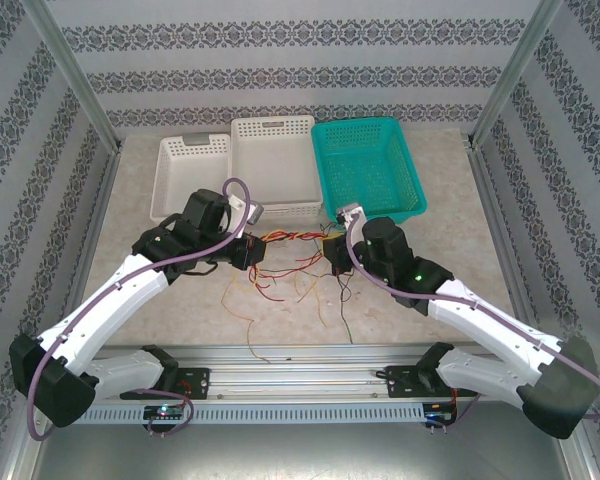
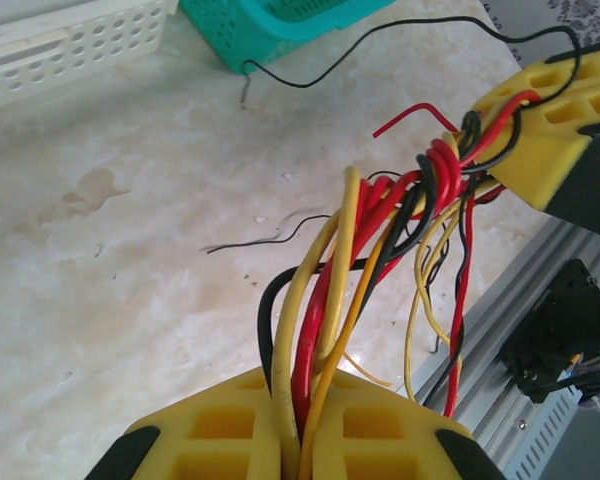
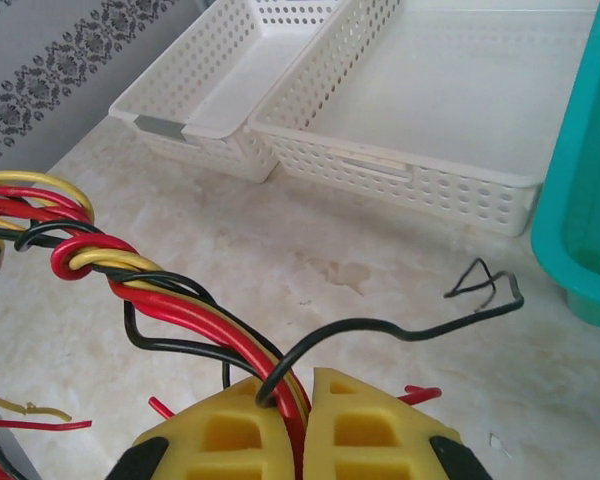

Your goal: Untangle the cables

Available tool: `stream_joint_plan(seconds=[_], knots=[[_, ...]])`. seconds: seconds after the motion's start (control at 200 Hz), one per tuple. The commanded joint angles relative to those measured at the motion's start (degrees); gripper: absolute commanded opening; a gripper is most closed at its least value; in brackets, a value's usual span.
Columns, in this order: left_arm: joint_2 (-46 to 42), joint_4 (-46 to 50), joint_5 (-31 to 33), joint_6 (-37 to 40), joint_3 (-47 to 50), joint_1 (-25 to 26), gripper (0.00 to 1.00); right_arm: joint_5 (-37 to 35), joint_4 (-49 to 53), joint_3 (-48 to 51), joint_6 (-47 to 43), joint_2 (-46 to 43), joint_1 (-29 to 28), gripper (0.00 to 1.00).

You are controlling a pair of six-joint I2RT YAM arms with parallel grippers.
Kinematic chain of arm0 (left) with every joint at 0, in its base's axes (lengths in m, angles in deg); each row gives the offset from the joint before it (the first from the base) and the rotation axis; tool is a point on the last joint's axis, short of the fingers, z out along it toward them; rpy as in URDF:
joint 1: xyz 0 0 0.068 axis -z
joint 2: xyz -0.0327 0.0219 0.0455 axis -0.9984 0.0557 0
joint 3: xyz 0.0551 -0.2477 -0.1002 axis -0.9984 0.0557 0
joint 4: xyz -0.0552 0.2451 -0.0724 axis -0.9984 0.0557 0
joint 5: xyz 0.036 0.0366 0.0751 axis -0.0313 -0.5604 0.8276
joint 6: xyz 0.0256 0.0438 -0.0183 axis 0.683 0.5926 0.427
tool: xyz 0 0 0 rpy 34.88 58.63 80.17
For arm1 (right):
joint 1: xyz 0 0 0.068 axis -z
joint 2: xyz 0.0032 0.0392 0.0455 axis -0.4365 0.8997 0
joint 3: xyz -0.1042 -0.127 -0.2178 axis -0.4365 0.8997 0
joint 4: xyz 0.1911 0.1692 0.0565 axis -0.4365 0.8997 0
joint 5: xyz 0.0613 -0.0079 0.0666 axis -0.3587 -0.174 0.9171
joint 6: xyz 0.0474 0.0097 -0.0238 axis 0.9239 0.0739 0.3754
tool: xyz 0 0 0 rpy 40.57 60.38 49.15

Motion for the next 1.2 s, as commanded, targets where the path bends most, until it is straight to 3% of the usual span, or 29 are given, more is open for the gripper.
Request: stream_joint_plan(seconds=[0.0,0.16,0.26,0.33,0.46,0.56,0.674,0.769,0.989,1.139,1.194], knots=[[-2.42,15.14,6.64,3.06,0.57,-0.86,0.0,-28.36,12.26,-0.09,4.19,-1.99,7.97,0.0],[-1.14,15.5,5.75,3.71,0.22,1.52,0.0,-34.32,14.73,-1.2,4.84,-3.95,8.91,0.0],[-1.07,14.05,4.54,2.42,0.64,1.58,0.0,-20.8,11.56,-0.19,3.66,-6.07,10.03,0.0],[-1.32,12.59,2.55,1.65,1.13,1.58,0.0,-9.52,7.19,1.47,3.45,-7.64,10.0,0.17],[-2.63,7.22,0.15,-3.15,3.31,1.58,0.0,0.09,4.86,2.57,5.83,-9.61,10.17,0.54],[-3.56,3.86,0.17,-6.82,4.6,1.62,0.0,5.26,5.91,1.35,6.69,-9.67,10.26,0.63],[-4.5,-0.47,0.15,-11.17,5.62,1.58,0.0,8.52,7.34,0.34,8.28,-9.95,10.26,0.63],[-5.26,-4.56,-0.32,-14.54,6.57,1.62,0.0,16.03,1.82,2.53,11.37,-10.78,8.93,0.57],[-5.04,-10.0,1.59,-18.35,7.42,1.67,0.0,21.52,-2.18,0.2,13.23,-4.58,-3.53,0.51],[-3.38,-11.51,0.04,-18.82,7.3,2.35,0.0,7.65,2.61,-2.34,10.39,-1.35,-8.46,0.48],[-3.17,-11.36,-0.34,-18.28,7.24,2.7,0.0,1.24,5.56,-3.41,8.25,-0.4,-8.46,0.41]])
